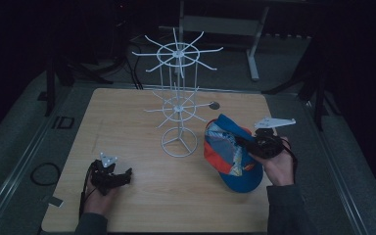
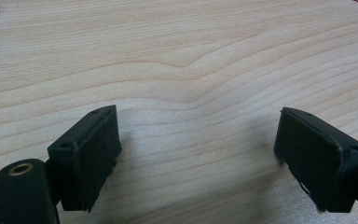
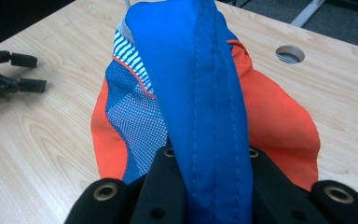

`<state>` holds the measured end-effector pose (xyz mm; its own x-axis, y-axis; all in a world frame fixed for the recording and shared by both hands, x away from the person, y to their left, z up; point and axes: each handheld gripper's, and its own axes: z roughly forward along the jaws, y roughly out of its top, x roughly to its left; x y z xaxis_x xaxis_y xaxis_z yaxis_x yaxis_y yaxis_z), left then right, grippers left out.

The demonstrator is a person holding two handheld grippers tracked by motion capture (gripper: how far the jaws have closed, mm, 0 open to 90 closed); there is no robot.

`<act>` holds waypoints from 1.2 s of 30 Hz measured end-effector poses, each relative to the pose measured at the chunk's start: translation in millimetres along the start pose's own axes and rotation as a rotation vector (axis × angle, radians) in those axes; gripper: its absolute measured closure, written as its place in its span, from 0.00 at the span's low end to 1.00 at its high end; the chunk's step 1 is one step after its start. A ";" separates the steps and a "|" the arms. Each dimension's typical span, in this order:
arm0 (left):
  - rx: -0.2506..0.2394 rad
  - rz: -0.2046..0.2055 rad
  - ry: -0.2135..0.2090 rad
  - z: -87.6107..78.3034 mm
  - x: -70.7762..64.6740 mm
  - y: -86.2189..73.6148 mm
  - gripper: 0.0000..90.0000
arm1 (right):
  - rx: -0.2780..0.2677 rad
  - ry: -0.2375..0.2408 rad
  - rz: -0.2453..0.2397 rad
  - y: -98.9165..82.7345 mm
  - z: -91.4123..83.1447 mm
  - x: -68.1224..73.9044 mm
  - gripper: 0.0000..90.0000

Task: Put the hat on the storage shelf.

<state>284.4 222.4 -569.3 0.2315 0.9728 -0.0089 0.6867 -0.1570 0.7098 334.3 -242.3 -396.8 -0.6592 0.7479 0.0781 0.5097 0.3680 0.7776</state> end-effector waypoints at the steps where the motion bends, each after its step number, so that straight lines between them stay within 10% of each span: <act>1: 0.000 0.000 0.000 0.0 0.0 0.0 0.16 | 0.000 0.000 0.000 0.0 0.0 0.0 0.97; 36: 0.000 0.000 0.001 0.0 0.0 0.0 0.16 | -0.103 0.007 -0.018 23.8 -38.9 3.3 0.97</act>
<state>284.4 222.4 -569.3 0.2310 0.9729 -0.0077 0.6864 -0.1573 0.7100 322.7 -252.6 -353.8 -0.6717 0.7377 0.0679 0.4386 0.3221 0.8390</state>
